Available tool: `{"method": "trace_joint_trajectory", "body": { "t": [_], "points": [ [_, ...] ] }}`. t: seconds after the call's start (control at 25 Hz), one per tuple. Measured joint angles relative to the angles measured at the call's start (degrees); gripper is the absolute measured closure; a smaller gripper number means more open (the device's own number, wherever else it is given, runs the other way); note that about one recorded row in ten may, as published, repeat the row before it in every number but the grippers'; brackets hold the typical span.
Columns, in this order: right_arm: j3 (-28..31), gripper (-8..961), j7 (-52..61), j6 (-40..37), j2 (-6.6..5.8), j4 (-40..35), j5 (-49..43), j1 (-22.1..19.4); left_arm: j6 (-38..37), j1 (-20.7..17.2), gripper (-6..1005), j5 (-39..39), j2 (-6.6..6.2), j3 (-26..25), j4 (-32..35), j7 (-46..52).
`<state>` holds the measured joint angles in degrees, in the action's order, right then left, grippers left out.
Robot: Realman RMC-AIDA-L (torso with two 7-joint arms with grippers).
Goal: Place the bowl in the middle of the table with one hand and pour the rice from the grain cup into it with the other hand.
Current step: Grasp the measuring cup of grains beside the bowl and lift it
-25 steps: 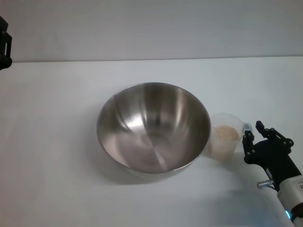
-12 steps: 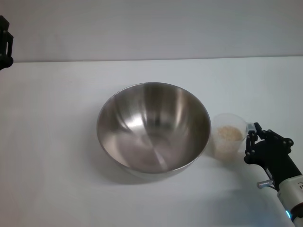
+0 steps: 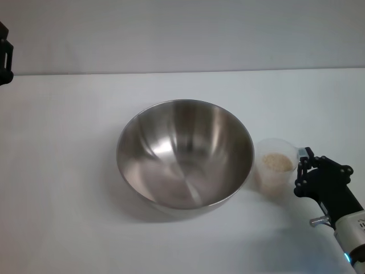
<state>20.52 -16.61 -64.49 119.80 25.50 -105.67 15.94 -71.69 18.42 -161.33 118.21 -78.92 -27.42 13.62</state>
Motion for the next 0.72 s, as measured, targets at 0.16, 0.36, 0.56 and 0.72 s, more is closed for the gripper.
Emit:
{"method": "trace_joint_trajectory", "body": {
  "t": [0.16, 0.36, 0.56, 0.72],
  "points": [
    [0.16, 914, 0.0, -0.05, 0.0, -0.18, 0.03, 0.06, -0.23, -0.09, 491, 0.02, 0.04, 0.0, 0.0, 0.0],
    [0.61, 929, 0.25, -0.34, 0.04, -0.49, 0.04, 0.05, -0.32, -0.14, 489, 0.0, 0.09, 0.0, 0.0, 0.0],
    [0.66, 932, 3.36, -2.97, 0.07, -1.71, 0.1, -0.22, -0.35, -0.15, 487, -0.02, 0.1, 0.0, 0.0, 0.0],
    [0.8, 934, 3.76, -4.03, 0.09, -1.97, 0.12, -0.41, -0.38, -0.15, 486, -0.04, 0.1, 0.0, 0.0, 0.0]
  ]
}}
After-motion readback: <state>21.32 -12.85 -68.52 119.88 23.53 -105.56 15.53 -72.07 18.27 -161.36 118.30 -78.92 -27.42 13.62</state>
